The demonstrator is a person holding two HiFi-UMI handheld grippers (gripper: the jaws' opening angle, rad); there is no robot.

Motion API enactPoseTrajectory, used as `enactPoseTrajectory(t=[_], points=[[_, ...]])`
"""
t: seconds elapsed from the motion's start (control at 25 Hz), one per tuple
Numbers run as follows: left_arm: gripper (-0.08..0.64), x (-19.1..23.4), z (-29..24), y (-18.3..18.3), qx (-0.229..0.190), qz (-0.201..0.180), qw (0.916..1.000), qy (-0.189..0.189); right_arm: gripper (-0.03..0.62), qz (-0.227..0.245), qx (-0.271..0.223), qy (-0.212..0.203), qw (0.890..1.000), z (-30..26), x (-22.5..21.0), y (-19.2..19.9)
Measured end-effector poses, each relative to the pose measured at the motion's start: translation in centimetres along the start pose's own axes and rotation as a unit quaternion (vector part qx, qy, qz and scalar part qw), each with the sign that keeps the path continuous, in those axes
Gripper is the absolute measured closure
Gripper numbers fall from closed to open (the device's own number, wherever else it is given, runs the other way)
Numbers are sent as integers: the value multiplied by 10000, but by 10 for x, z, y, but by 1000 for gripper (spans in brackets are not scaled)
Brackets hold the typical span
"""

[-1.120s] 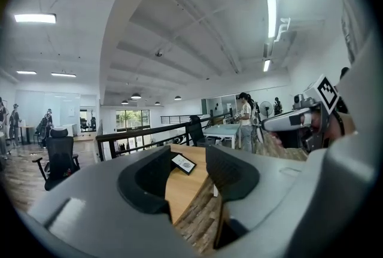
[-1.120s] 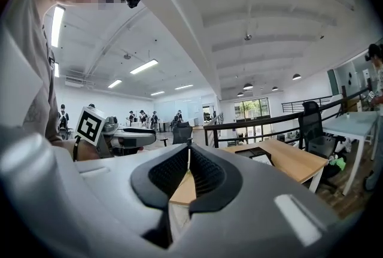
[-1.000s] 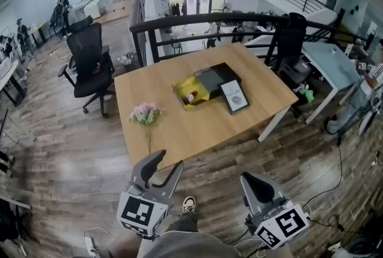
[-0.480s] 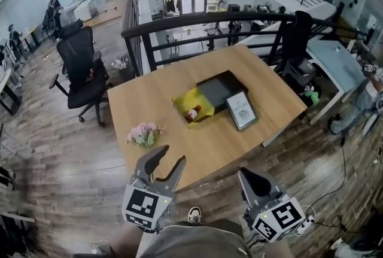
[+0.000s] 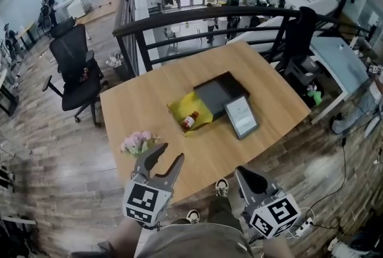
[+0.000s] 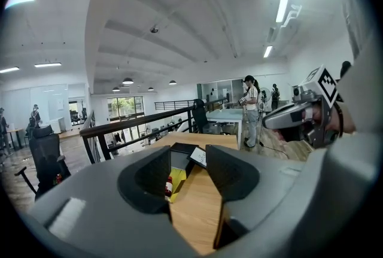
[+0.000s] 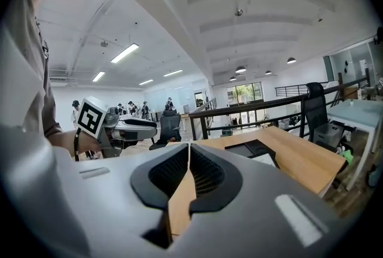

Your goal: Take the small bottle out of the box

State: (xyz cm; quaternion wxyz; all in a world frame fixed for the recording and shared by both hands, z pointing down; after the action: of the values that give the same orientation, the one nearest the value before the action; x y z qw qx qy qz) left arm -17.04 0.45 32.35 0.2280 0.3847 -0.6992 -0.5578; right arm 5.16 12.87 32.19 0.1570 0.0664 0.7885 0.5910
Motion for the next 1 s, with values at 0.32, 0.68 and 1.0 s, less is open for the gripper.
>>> enactPoseTrajectory(t=[0.32,0.68,1.0], points=[[376,23,-65,-7,217,167,9992,-301,574,38,259,-493,9984,-67,-67,-16],[376,47,-134,-24,439,349,9925,-1087,574,257,523,-1388,9886,-149,-149,-48],[376,58,-172,-25,624,561,9813,-1730,574,371,720,-1977,9769,-197,-201,-57]])
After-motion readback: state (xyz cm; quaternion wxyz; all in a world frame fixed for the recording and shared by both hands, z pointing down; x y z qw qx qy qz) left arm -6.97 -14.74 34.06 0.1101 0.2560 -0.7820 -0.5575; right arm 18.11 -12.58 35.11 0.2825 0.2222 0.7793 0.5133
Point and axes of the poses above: the fingertips, and each gripper's own axes: z backward along the fingers, x to its left, y out of its underside, the point moved 8 cm from there along z, backward along the fingers, and after that the axes turned 1 degree about -x, right-handed, at the moved point
